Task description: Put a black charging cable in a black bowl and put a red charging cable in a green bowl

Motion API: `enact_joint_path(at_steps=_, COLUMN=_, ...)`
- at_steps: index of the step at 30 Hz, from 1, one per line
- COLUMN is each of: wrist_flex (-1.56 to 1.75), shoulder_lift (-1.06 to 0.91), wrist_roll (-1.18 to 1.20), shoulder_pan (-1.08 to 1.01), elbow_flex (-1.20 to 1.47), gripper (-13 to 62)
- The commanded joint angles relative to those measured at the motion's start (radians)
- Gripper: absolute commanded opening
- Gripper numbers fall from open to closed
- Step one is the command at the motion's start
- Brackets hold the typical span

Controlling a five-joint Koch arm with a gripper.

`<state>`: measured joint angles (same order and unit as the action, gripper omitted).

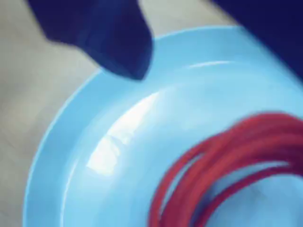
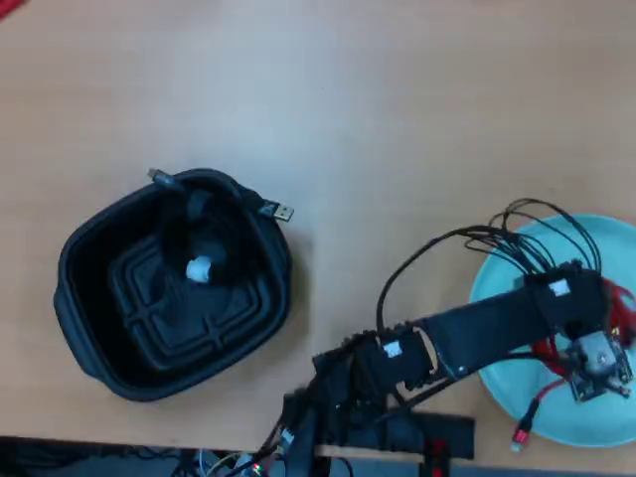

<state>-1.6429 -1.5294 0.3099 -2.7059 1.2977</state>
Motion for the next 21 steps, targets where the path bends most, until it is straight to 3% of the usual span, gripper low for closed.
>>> enact_joint_path(at_steps=1, wrist_flex=-0.034, shoulder_lift=-0.153, wrist_roll=-0.038, shoulder_pan=0.009, elbow_flex=-0.095, gripper=33.6)
enact_joint_path(at_steps=5, wrist_flex=-0.038, shoulder_lift=-0.293, wrist_roll=-0.041, shoulder_pan=0.038, elbow_flex=-0.031, gripper=7.0)
enact_joint_path(at_steps=6, wrist_flex=-0.043, shoulder_lift=-0.325, wrist_roll=-0.041, shoulder_pan=0.061, elbow_flex=-0.020, gripper=4.3)
enact_joint_path(at_steps=10, wrist_flex=-0.080, shoulder_lift=-0.449, wrist_roll=-0.037, shoulder_pan=0.195, elbow_flex=0.051, gripper=9.1)
enact_joint_path(at_steps=15, wrist_flex=-0.069, shoulder_lift=-0.566, wrist_roll=-0.051, shoulder_pan=0.307, elbow_flex=0.127, gripper=8.6)
enact_joint_path(at_steps=21, wrist_flex=-0.067, shoulder_lift=-0.571, wrist_roll=-0.018, shoulder_pan=0.456, elbow_flex=0.161, gripper=4.7)
